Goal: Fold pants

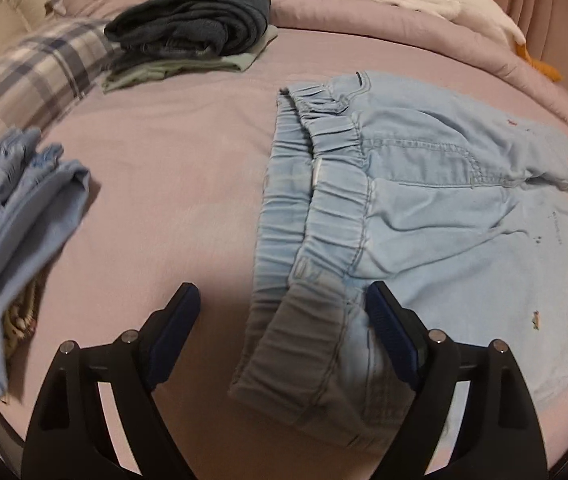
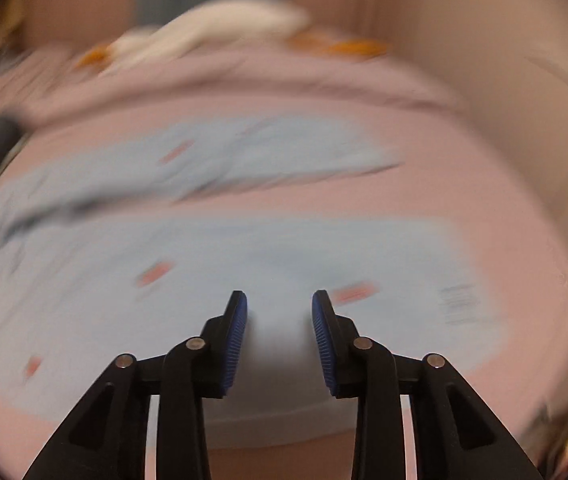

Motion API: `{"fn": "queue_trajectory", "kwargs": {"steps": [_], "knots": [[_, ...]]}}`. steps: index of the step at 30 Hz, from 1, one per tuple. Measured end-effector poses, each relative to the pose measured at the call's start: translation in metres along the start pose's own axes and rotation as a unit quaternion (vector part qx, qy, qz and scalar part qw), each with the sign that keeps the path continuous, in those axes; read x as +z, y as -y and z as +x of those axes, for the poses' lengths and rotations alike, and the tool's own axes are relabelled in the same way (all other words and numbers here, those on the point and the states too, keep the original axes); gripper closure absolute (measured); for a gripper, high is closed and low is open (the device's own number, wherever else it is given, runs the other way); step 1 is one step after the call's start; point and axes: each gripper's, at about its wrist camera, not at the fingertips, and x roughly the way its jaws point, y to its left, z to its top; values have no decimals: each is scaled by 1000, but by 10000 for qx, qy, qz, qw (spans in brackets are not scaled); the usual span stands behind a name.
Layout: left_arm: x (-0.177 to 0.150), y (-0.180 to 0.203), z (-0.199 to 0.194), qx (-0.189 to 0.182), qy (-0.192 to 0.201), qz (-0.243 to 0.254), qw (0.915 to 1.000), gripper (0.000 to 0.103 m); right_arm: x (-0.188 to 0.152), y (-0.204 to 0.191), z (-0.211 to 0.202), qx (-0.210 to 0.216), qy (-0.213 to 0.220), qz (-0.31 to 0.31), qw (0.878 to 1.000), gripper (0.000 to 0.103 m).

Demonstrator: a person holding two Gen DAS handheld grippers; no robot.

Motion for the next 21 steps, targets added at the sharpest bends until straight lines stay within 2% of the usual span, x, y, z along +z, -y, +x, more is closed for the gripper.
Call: {"fn": "queue_trajectory", "kwargs": {"steps": [1,2,3,5,6,8,10,14,17,21], "knots": [[0,-2,-2,4,-33,-13,10000,17,-5,-14,15,121,-339,-263,9990,70],[2,-4,-5,15,-33,37,10000,17,-11,-27,26,-18,-551,-538,9970,69],[5,-4,-7,-19,5,108,9999,17,-11,-34,21,-270,-324,-827,9957,69],[16,-6,-11,131,173,257,9994,19,-2,-42,19,-435,-426,-1147,9915,68],[25,-8,-10,158,246,301,9991,19,4,-44,17,-350,-418,-1180,9915,67],[44,-14,-7,130,356,271,9989,19,21,-48,12,124,-278,-1183,9925,53],[68,-16,2,-96,431,289,9986,19,40,-57,12,417,-94,-1236,9914,49],[108,-19,27,-470,317,408,9976,20,86,-98,26,882,246,-1650,9820,49],[133,-21,50,-609,106,555,9965,27,122,-127,41,841,361,-2202,9711,49],[150,-28,72,-1172,-159,463,9919,28,165,-153,73,1081,235,-2438,9635,49]]}}
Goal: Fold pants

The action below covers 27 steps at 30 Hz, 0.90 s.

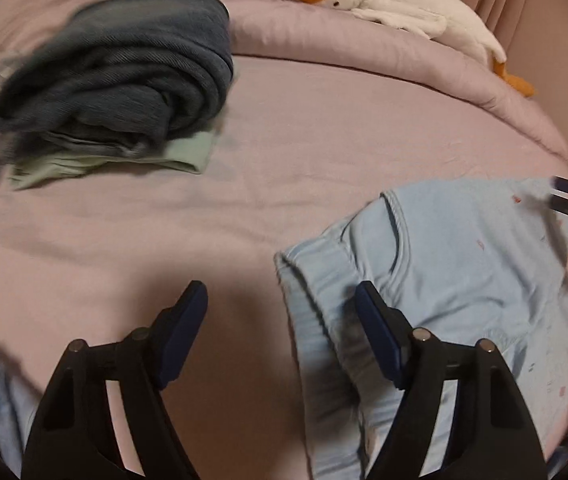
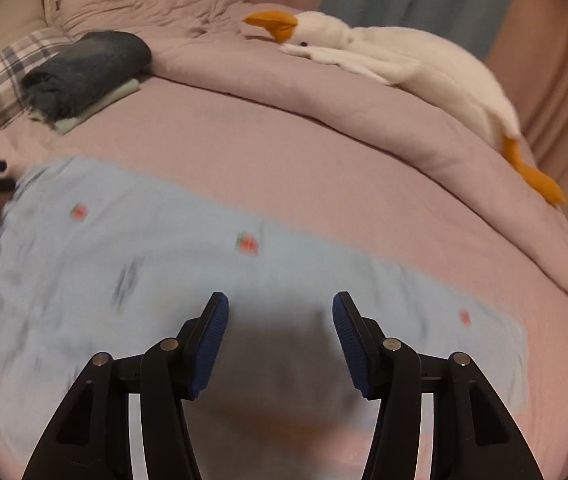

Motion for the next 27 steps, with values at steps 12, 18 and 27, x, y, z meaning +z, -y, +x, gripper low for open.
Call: {"fn": "queue_trajectory", "kwargs": {"steps": [12,18,27], "knots": [[17,-1,22,-1151,-585,531,9902,55,43,3,91,1085,-1302,-361,9849,45],[14,2,20,-1289,-615,685,9874,56,37,-3,93,1332,-1455,-411,9795,44],[28,21,37,-1166,-584,946,9869,38,22,-50,59,1366,-1436,-1372,9705,92]]}}
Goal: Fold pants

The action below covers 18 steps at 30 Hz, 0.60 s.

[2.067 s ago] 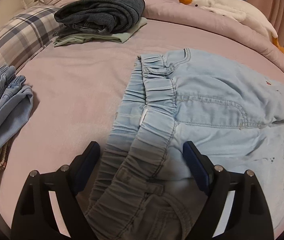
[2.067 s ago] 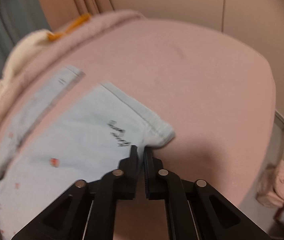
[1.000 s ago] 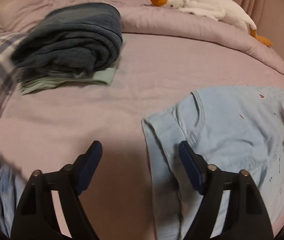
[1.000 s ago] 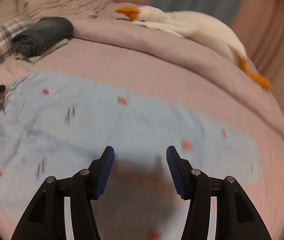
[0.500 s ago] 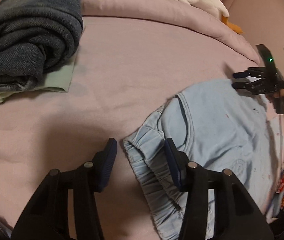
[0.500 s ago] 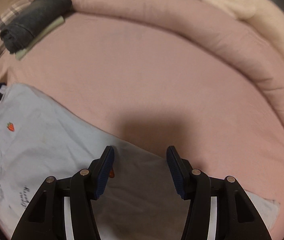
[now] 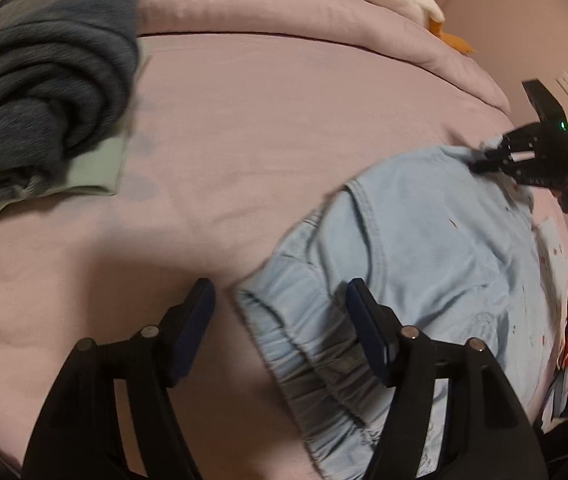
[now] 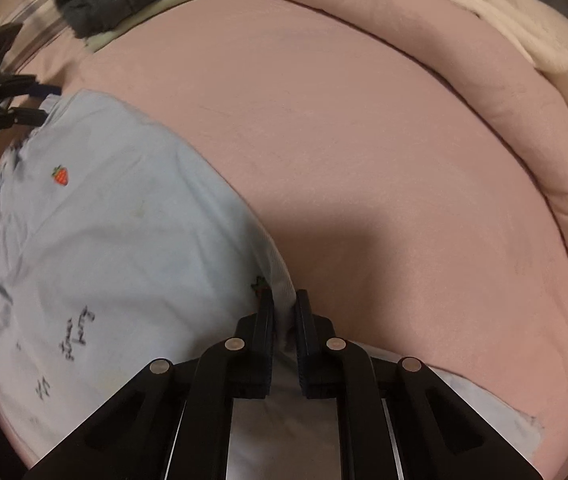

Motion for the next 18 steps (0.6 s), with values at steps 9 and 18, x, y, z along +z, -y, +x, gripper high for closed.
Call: {"fn": "queue_trajectory", "kwargs": {"steps": [9,18], "knots": [[2,10,-5,69,404,33,9992,91,-5,-12,-12,-398,297,65,9987,93],[-7,26,-39,860,836,210,9926,93,10,-33,-7,-1497,391,415,9871,97]]}}
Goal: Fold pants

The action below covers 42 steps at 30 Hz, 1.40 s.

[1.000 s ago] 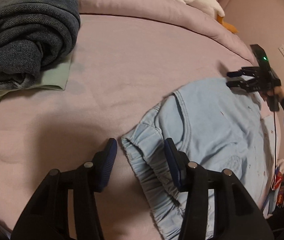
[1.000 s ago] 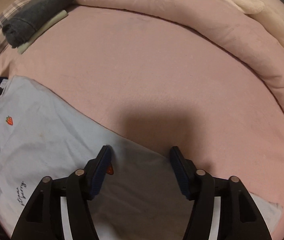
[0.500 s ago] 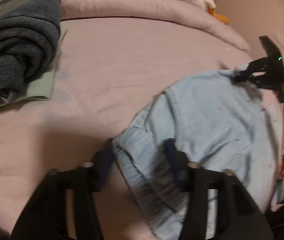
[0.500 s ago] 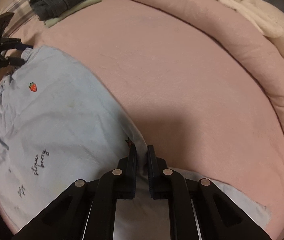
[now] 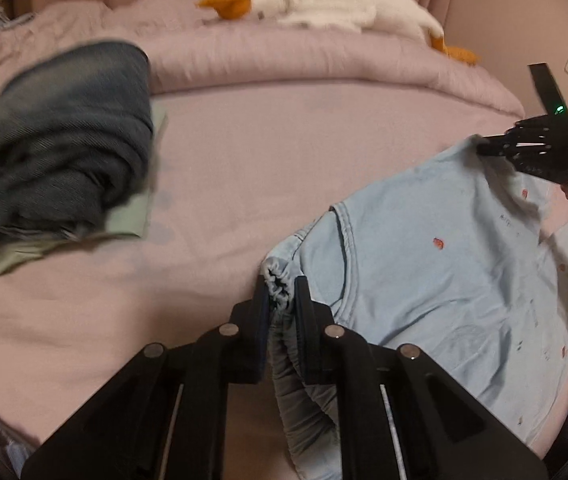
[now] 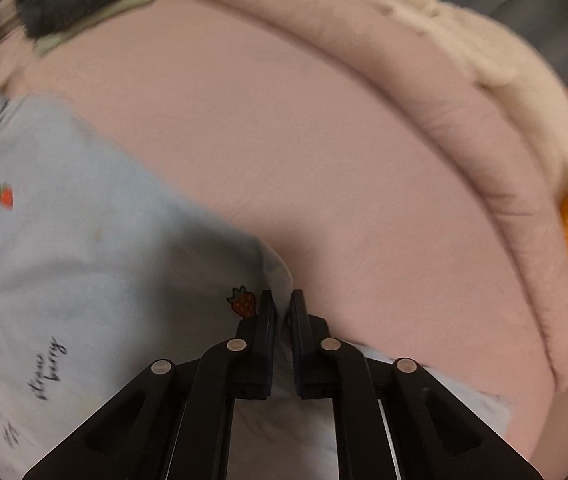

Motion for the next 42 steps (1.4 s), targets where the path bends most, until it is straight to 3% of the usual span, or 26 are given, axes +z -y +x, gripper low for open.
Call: {"fn": "queue_trajectory", "kwargs": {"steps": [4,9,12,16,22,30,34,37,39,42], "knots": [[-9,5,-41,-29,495,13,9988,94,-4,12,-57,-101,661,418,9969,97],[-32,32,-84,309,929,608,9933,94,-40,2,-123,-280,1258,316,9912,97],[-55,47,-104,582,1072,978,9877,94,-62,2,-146,-340,1479,302,9880,97],[-87,63,-122,623,1224,1113,9843,94,-94,3,-166,-333,1638,311,9854,97],[-133,78,-137,743,1269,1189,9819,94,-143,-24,-172,-257,1451,257,9888,97],[-189,76,-117,765,680,1060,9891,94,-192,-67,-150,5,970,231,9950,97],[-198,81,-113,785,580,1097,9892,94,-203,-89,-129,18,700,-8,9975,97],[-202,84,-107,1005,540,1219,9860,91,-204,-90,-129,-39,728,-52,9973,97],[-205,77,-95,1070,270,1060,9882,90,-205,-88,-126,-6,706,7,9975,97],[-209,67,-100,1057,227,800,9909,90,-210,-94,-108,-2,485,34,9988,93]]}}
